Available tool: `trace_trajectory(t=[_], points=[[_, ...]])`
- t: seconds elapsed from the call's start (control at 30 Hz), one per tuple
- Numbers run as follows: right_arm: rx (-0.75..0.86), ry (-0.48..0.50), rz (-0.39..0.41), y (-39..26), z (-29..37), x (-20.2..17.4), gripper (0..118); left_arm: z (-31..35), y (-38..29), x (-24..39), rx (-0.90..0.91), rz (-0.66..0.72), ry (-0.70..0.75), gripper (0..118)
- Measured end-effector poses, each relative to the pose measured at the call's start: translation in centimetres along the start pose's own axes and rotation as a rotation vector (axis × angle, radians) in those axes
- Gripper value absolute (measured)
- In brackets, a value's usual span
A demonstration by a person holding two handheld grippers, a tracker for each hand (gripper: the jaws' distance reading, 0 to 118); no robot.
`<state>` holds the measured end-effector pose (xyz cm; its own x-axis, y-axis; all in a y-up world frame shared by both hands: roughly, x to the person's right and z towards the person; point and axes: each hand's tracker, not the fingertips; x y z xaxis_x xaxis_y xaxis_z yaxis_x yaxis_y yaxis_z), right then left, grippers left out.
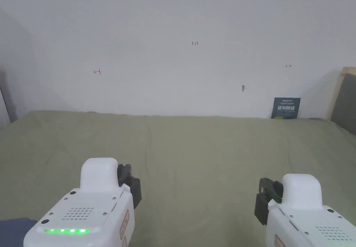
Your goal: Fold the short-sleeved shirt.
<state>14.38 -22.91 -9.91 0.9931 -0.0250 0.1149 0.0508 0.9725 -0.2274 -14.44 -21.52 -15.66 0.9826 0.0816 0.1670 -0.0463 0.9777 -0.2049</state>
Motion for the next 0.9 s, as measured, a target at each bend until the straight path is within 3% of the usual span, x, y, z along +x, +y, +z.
trace_trajectory(t=[0.13, 0.27, 0.3, 0.33, 0.37, 0.43, 0.67, 0.9], points=[[0.01, -0.011, 0.01, 0.2, 0.1, -0.2, 2, 0.0, 0.1, -0.2, -0.01, -0.003, -0.005, 13], [0.03, -0.033, 0.02, 0.4, 0.3, -0.1, 22, 0.1, 0.2, -0.3, -0.007, -0.022, 0.03, 31], [0.033, -0.038, 0.022, 0.4, 0.3, -0.1, 63, 0.0, 0.2, -0.2, -0.008, -0.037, 0.041, 80], [0.032, -0.044, 0.022, 0.3, 0.1, 0.0, 97, -0.3, 0.3, -0.2, -0.032, -0.065, 0.039, 114], [0.042, -0.049, 0.022, 0.2, 0.1, 0.1, 114, 0.2, -0.3, -0.1, -0.042, -0.033, 0.045, 118], [0.072, -0.05, 0.022, -0.1, 0.5, 0.2, 118, 0.5, -0.4, 1.3, -0.001, -0.094, 0.038, 118], [0.051, -0.046, 0.049, -0.5, 0.9, 0.0, 118, 0.3, -0.6, 0.1, -0.058, -0.111, 0.106, 118], [0.043, -0.042, 0.048, -0.1, 0.6, -0.1, 118, 0.9, 0.4, -0.3, -0.062, -0.036, 0.041, 118]])
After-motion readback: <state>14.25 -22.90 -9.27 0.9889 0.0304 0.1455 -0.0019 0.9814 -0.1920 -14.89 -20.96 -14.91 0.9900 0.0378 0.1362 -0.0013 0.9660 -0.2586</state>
